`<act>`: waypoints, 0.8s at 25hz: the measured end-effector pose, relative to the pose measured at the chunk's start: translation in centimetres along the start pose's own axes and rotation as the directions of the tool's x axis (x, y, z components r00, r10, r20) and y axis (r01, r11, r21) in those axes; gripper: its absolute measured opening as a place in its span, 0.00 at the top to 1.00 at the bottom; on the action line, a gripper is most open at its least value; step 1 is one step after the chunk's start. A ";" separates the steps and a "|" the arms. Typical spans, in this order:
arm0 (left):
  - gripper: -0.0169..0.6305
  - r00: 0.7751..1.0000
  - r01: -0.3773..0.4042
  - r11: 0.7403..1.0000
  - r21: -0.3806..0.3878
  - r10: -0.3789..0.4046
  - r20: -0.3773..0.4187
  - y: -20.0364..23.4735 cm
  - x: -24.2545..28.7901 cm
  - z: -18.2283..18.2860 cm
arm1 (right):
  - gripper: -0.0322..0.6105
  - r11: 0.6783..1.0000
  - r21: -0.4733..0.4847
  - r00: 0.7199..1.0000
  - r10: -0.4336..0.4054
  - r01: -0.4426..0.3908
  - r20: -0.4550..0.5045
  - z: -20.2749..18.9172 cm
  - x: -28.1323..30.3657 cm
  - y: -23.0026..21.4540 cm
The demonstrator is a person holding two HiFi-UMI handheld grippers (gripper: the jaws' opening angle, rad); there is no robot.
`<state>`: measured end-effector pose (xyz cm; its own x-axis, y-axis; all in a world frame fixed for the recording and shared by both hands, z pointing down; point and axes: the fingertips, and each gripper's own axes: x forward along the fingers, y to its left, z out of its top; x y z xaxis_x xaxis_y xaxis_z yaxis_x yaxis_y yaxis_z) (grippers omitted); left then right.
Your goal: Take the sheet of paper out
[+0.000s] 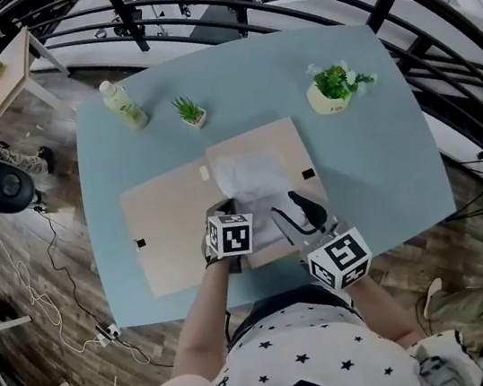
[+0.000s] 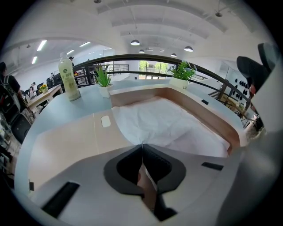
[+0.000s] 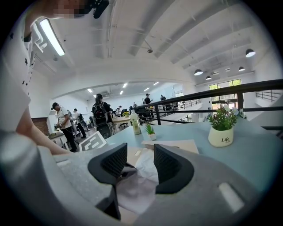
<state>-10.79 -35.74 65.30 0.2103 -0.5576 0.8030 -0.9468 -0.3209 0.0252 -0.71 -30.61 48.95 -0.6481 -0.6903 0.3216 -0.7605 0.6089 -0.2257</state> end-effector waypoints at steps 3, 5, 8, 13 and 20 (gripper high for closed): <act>0.97 1.000 0.002 1.000 0.016 -0.003 0.007 -0.2 0.0 0.0 | 0.68 1.000 -0.002 1.000 -0.003 0.003 0.007 0.0 -0.6 0.3; 0.97 1.000 0.006 1.000 0.019 -0.007 0.008 -0.2 -0.1 0.0 | 0.68 1.000 -0.005 1.000 -0.006 0.006 0.012 0.0 -1.0 0.5; 0.97 1.000 0.007 1.000 0.020 -0.007 0.012 -0.1 -0.5 -0.1 | 0.68 1.000 -0.010 1.000 -0.010 0.010 0.017 0.1 -1.7 0.9; 0.97 0.999 -0.007 1.000 0.013 0.006 0.045 0.1 -2.1 0.1 | 0.68 1.000 -0.016 0.999 -0.020 0.021 0.027 0.1 -2.9 1.5; 0.97 0.991 -0.057 0.998 0.008 0.056 0.119 1.3 -5.8 0.1 | 0.68 0.999 -0.030 0.999 -0.010 0.011 0.045 0.0 -4.6 3.4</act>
<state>-13.23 -33.04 60.64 0.1849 -0.6617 0.7266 -0.9553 -0.2947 -0.0253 -0.31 -25.42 46.73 -0.6418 -0.7132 0.2820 -0.7662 0.6125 -0.1947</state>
